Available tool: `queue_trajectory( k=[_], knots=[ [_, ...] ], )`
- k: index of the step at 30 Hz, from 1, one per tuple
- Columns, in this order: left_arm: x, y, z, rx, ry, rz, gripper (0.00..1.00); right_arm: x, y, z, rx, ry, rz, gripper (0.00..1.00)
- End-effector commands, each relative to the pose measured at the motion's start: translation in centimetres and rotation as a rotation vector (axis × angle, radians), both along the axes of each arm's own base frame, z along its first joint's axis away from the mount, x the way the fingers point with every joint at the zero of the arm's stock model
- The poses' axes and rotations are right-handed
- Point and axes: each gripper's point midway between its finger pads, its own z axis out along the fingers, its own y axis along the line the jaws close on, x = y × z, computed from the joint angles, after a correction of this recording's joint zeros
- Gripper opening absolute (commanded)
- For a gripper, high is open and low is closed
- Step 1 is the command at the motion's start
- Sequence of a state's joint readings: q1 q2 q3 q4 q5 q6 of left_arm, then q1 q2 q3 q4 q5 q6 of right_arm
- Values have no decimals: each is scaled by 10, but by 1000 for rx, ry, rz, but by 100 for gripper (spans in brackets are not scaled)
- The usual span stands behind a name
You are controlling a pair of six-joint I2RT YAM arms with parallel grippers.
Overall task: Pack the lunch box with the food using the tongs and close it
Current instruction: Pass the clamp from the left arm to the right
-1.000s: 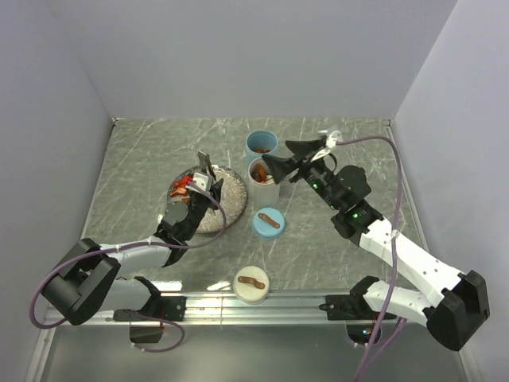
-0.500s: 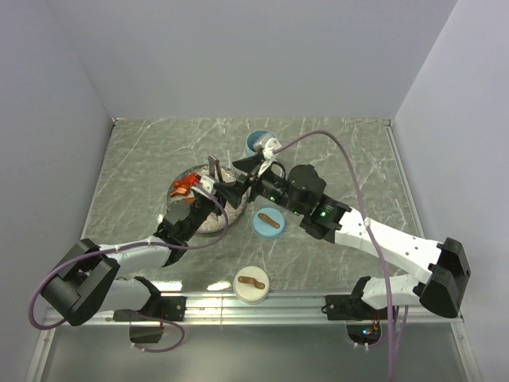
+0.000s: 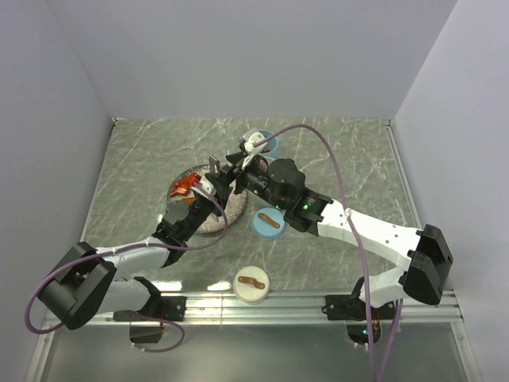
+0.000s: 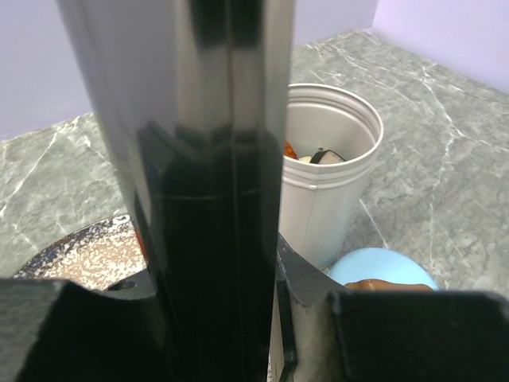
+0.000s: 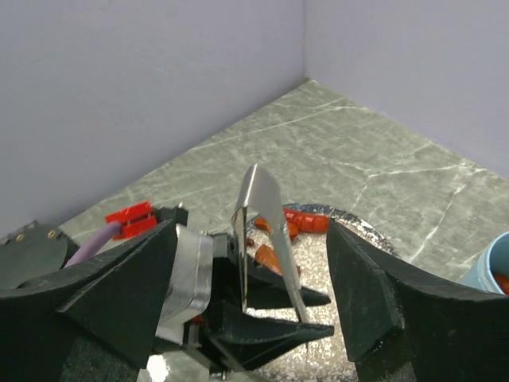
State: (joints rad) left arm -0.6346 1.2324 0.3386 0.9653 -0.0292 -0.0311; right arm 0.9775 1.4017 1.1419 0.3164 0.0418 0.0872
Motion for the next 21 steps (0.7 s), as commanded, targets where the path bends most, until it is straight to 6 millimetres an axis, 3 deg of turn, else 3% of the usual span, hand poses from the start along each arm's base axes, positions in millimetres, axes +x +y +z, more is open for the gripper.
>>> queue_trajectory(
  k=[1,4,7,10,13,14,16,21],
  knots=[
    [-5,-7,31,-63,-73,-42,33,10,0,35,70,-56,-51,82],
    [-6,-8,32,-65,-75,-49,33,14,6,33,62,-49,-51,75],
    [-7,-7,33,-67,-79,-46,33,17,11,29,42,-40,-50,59],
    [-9,-6,35,-71,-84,-48,33,19,14,26,30,-33,-50,52],
    [-9,-5,37,-77,-89,-43,33,19,15,26,26,-30,-48,30],
    [-10,-6,38,-80,-90,-45,34,20,15,25,24,-26,-54,14],
    [-8,-1,41,-94,-97,-7,37,20,15,26,23,-29,-65,3],
    [-7,10,56,-124,-139,103,44,24,11,30,34,-33,-116,2]
  ],
)
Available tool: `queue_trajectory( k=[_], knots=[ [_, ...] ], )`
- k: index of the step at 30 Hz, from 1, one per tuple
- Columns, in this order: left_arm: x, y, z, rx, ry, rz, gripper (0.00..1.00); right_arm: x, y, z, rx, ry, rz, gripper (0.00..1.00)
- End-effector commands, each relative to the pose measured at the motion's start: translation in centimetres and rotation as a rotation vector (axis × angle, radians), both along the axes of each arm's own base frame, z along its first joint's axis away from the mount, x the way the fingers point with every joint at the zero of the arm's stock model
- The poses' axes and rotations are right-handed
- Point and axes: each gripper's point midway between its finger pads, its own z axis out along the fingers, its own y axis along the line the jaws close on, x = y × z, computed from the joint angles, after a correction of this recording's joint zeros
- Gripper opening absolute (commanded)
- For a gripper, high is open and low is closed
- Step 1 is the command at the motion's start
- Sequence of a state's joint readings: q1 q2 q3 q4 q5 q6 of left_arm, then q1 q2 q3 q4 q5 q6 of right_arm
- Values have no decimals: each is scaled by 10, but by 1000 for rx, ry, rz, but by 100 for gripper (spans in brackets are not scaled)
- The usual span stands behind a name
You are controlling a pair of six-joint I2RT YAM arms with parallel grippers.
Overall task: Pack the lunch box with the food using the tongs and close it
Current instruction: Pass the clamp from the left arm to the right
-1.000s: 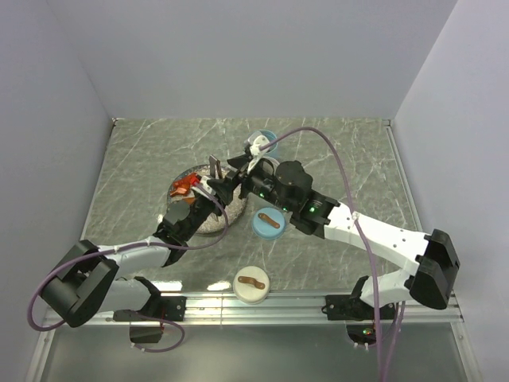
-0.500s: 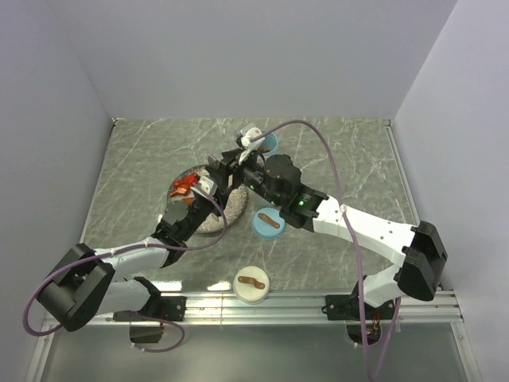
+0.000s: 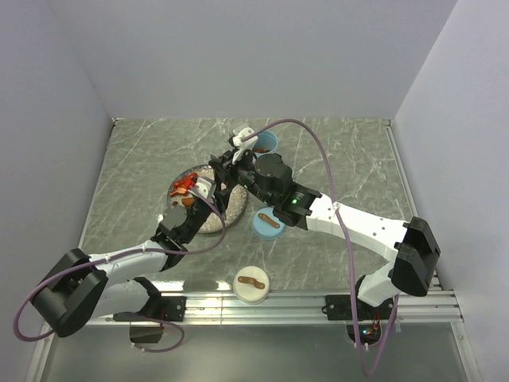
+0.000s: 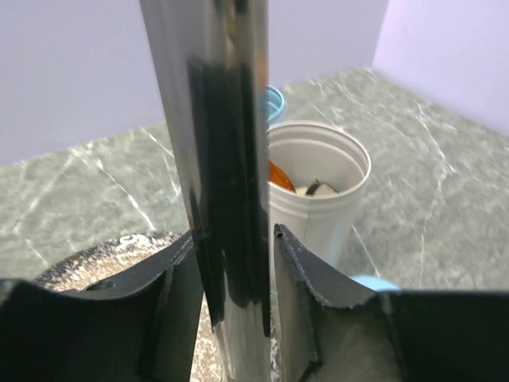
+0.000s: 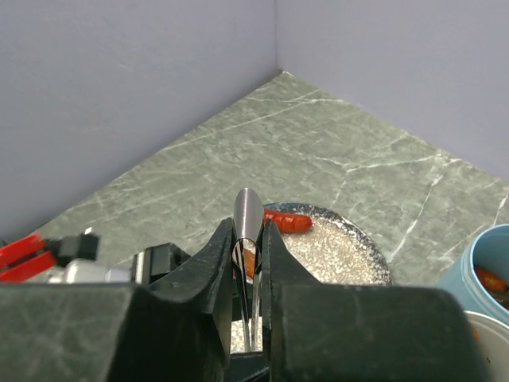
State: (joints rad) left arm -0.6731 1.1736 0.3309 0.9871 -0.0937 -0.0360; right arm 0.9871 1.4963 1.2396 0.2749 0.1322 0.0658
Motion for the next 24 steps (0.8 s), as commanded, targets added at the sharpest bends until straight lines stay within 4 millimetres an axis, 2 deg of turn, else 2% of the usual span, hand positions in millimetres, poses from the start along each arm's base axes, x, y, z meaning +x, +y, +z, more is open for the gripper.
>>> queue_trajectory(
  k=[1,6,7,8,9,10,11,13,15,16,17,19,24],
  knots=[
    [-1,10,34,-46,-106,94,45,3,-2,37,82,-45,-46,2],
    [-13,16,49,-61,-170,204,46,13,-15,52,118,-70,-157,3],
    [-11,29,48,-72,-163,288,46,14,-17,54,124,-77,-171,3],
    [-11,33,43,-39,-170,322,46,16,-20,58,139,-84,-191,3],
    [-15,34,51,-75,-189,349,46,16,-24,63,153,-91,-208,3],
    [-15,37,51,-77,-191,377,46,19,-30,65,162,-94,-237,2],
    [-11,42,45,-55,-182,438,47,19,-31,68,180,-100,-245,2],
    [-14,40,53,-93,-199,475,46,19,-39,74,207,-106,-278,2],
    [-12,39,46,-45,-203,544,47,18,-46,79,239,-114,-304,2],
    [-15,43,59,-117,-240,566,47,17,-47,80,249,-112,-310,1],
    [-12,38,54,-59,-259,581,48,18,-50,79,257,-111,-326,1],
    [-11,36,57,-71,-267,617,49,15,-53,82,273,-105,-331,1],
    [-4,21,66,-122,-276,595,49,9,-64,77,279,-95,-354,1]
  ],
)
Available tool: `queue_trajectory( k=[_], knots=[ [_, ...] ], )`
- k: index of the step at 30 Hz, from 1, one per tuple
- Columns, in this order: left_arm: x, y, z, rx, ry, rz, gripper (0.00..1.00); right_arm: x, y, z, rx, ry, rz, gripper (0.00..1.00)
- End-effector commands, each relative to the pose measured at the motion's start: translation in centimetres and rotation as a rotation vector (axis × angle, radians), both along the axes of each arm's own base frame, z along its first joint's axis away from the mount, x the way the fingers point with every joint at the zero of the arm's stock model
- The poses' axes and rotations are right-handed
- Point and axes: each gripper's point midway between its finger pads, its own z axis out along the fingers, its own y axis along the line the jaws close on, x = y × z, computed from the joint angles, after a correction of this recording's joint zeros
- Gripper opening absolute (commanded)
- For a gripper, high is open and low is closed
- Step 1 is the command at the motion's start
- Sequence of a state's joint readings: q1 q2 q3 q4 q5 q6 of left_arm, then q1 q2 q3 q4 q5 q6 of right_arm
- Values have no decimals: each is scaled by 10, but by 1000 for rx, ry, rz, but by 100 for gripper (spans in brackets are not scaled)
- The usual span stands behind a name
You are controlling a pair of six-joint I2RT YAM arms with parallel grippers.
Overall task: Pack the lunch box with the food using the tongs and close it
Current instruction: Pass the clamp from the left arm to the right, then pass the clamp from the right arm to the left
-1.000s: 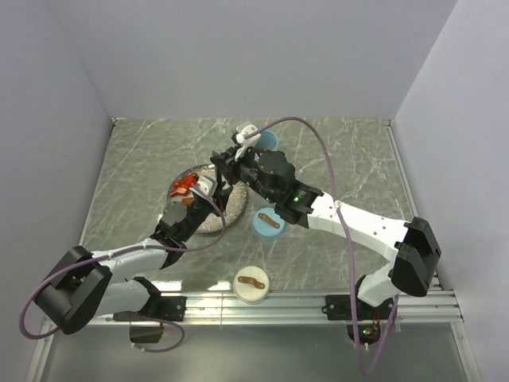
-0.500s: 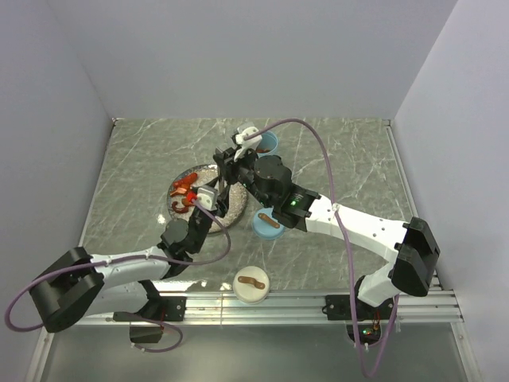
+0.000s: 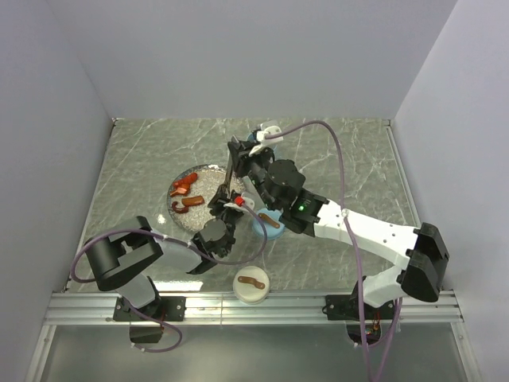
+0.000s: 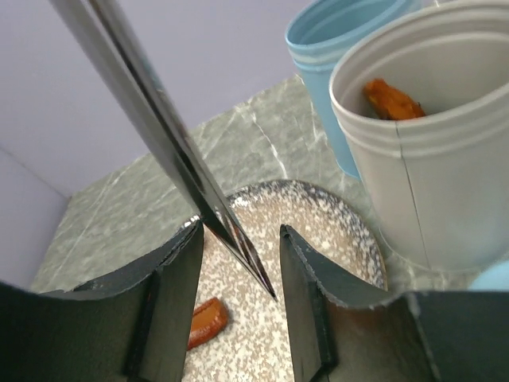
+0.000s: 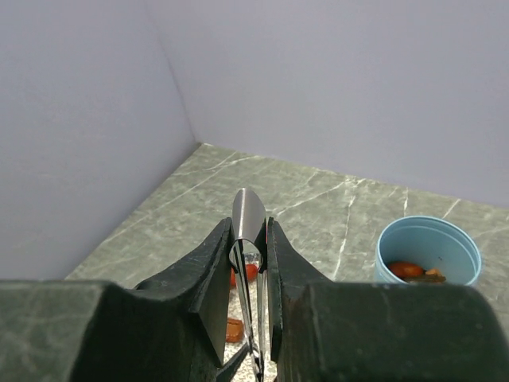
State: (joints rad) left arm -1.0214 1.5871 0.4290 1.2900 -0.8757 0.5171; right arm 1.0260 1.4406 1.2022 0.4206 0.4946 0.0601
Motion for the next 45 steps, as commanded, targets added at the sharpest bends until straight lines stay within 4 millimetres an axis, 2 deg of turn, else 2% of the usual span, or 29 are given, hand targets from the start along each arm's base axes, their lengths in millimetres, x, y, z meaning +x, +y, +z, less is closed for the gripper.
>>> queue_trajectory(
  k=[1,8,15,22,25,29,34,36,41,45],
  knots=[
    [-8,20,113,-519,-324,39,49,-13,-19,36,127,-46,-30,0],
    [1,7,145,-518,-397,28,50,-19,-28,22,109,-23,-39,1],
    [7,5,165,-542,-435,44,46,-24,-30,13,98,-7,-35,1],
    [12,2,175,-529,-451,76,26,-27,-30,7,84,-8,-32,2],
    [10,-1,184,-546,-466,47,24,-27,-28,1,65,-1,-30,2],
    [14,-6,186,-517,-458,31,15,-31,-28,0,67,-2,-16,3],
    [15,-2,183,-505,-466,40,4,-39,-27,4,69,-13,23,7],
    [18,1,178,-505,-458,44,0,-42,-28,6,72,-19,38,15],
    [27,10,165,-498,-439,53,0,-59,-29,14,95,-35,128,24],
    [28,12,163,-496,-439,46,0,-67,-27,18,84,-27,174,25]
  ],
)
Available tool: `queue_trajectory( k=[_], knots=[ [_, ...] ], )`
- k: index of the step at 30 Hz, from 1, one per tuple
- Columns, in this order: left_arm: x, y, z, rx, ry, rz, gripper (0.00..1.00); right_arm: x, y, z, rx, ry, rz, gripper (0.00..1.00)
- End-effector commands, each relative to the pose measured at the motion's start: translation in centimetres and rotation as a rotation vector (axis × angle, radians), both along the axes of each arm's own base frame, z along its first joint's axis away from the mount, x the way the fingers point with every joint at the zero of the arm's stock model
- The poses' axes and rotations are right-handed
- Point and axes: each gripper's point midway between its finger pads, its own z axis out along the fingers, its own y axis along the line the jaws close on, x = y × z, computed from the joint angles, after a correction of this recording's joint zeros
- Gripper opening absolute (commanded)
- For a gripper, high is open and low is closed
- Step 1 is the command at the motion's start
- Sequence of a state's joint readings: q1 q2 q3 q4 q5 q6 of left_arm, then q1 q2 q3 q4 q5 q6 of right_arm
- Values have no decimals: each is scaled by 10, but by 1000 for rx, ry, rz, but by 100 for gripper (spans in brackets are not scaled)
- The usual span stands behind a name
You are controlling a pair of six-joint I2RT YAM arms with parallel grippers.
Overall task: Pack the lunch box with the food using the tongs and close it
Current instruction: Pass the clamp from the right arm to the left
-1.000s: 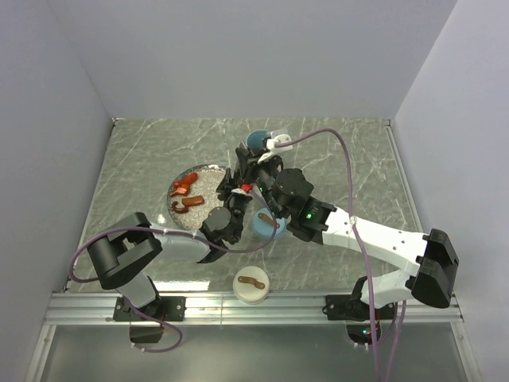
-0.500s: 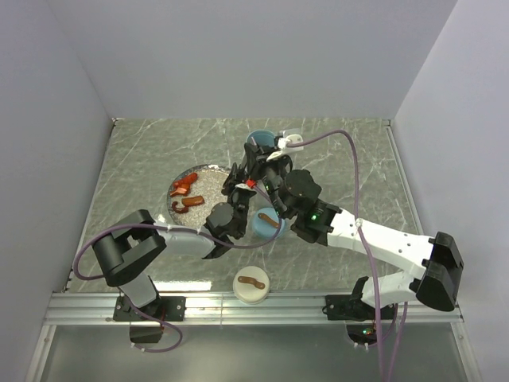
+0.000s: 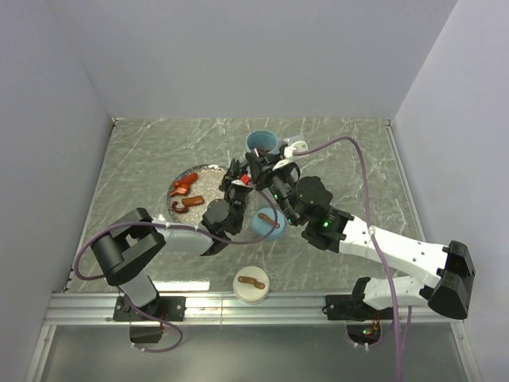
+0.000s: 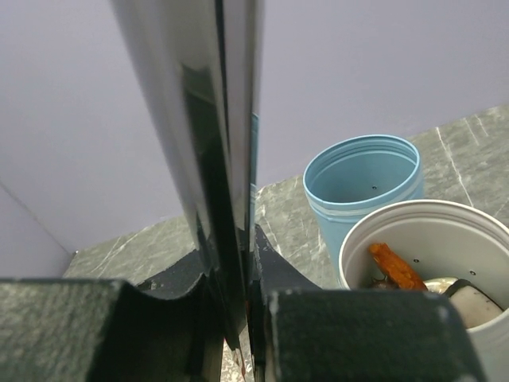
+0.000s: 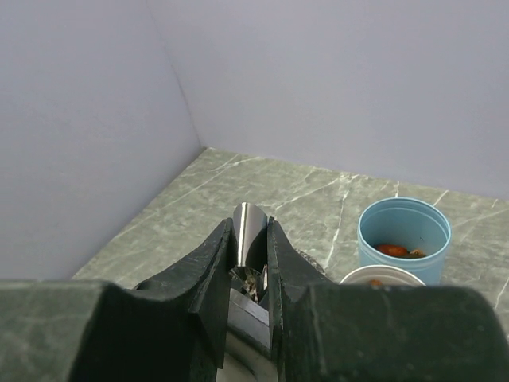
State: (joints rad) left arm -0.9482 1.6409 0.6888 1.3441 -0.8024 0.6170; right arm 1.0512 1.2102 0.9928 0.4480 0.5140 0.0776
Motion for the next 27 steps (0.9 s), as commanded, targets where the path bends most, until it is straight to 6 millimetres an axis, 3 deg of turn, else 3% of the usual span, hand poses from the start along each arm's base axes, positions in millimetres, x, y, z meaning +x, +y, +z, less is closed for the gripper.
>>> queue_trajectory(
  k=[1,7,9,13,14,15,17,18,22,27],
  knots=[
    [-16,37,79,-383,-273,6,0,-29,20,11,5,-4,165,25],
    [-21,46,76,-383,-272,-23,0,-30,20,7,1,5,166,30],
    [-21,53,74,-418,-254,-47,0,-30,19,8,1,-2,166,36],
    [-20,55,52,-431,-162,-218,0,-28,26,8,-14,-4,172,45],
    [-17,68,55,-446,-159,-216,0,-28,27,7,-11,-4,174,47],
    [-18,68,42,-447,-118,-247,0,-26,29,6,-10,-5,172,48],
    [-22,80,43,-461,-134,-240,0,-24,31,4,-13,-7,170,51],
    [-22,82,33,-441,-105,-235,0,-24,34,2,-13,-5,172,53],
    [-14,79,19,-399,-25,-250,0,-23,37,8,6,-24,177,58],
    [-12,101,8,-478,9,-210,0,-22,25,10,13,-29,141,59]
  ],
)
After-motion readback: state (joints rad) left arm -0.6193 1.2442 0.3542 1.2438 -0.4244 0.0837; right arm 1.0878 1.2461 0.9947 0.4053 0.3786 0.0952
